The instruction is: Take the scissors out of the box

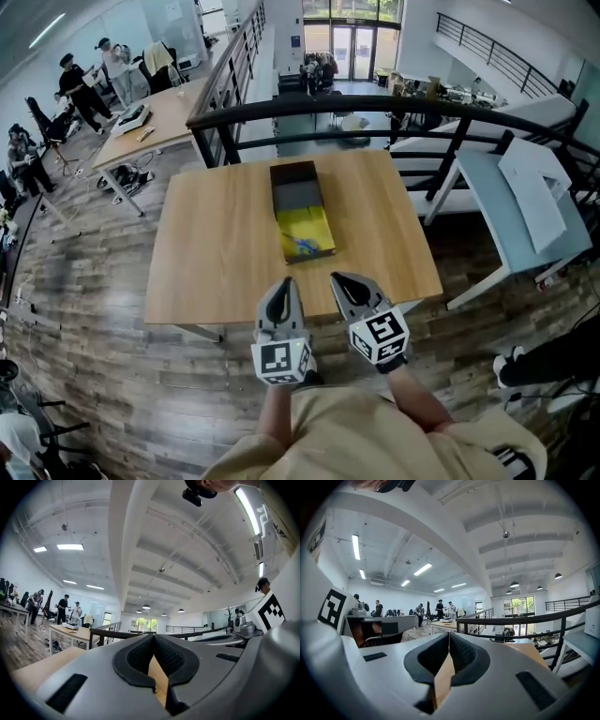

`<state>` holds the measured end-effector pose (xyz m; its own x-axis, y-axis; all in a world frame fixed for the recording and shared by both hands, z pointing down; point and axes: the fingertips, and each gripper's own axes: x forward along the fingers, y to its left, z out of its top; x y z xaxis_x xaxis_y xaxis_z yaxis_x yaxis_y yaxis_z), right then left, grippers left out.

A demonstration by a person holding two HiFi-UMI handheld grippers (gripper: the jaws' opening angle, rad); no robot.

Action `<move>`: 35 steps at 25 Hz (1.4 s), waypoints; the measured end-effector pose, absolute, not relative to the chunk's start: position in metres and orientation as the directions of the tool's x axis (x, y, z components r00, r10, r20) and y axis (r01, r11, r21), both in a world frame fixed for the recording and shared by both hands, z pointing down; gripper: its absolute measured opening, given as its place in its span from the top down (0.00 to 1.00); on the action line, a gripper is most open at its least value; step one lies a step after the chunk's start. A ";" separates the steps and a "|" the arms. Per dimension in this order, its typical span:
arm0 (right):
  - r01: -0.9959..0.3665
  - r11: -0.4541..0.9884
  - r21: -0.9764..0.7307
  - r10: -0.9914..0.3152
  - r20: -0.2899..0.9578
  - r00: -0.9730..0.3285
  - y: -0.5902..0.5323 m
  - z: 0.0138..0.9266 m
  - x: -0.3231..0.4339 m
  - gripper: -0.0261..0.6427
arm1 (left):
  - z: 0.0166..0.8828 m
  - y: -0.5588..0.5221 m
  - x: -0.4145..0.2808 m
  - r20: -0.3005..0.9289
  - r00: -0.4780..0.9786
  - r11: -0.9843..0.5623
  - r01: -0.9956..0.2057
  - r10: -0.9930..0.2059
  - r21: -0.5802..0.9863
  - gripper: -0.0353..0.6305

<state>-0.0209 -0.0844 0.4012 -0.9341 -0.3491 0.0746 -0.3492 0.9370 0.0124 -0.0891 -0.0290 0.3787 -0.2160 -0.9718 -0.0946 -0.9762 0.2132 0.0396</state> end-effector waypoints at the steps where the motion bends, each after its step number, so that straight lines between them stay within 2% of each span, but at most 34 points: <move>1: -0.353 0.935 0.014 -0.353 0.081 -0.932 -0.093 0.403 -0.035 0.94 | 0.379 -0.038 -0.102 -0.095 -0.203 0.200 -0.979 -0.974 0.038 0.93; 8: -0.352 0.936 0.020 -0.351 0.146 -0.925 -0.132 0.425 -0.109 0.94 | 0.394 -0.086 -0.179 -0.065 -0.173 0.168 -0.983 -0.983 0.075 0.93; 12: -0.347 0.938 0.004 -0.339 0.216 -0.915 -0.149 0.449 -0.127 0.94 | 0.413 -0.106 -0.196 -0.042 -0.147 0.143 -0.986 -0.988 0.081 0.93; 18: -0.339 0.941 0.012 -0.321 0.355 -0.878 -0.193 0.505 -0.145 0.94 | 0.464 -0.147 -0.220 0.073 -0.139 0.144 -0.986 -0.988 0.079 0.93; 27: -0.222 0.975 -0.020 -0.163 0.614 -0.772 -0.258 0.608 -0.171 0.94 | 0.516 -0.215 -0.234 0.127 -0.117 0.130 -0.986 -0.985 0.105 0.93; 35: -0.154 0.988 -0.030 -0.081 0.745 -0.662 -0.300 0.669 -0.200 0.92 | 0.546 -0.260 -0.259 0.165 -0.134 0.158 -0.977 -0.977 0.142 0.93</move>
<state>-0.2001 -0.2996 0.6685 -0.6621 -0.0806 0.7450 -0.1535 0.9877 -0.0296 -0.2587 -0.2598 0.5461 -0.1338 -0.9771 0.1652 -0.9773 0.1577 0.1417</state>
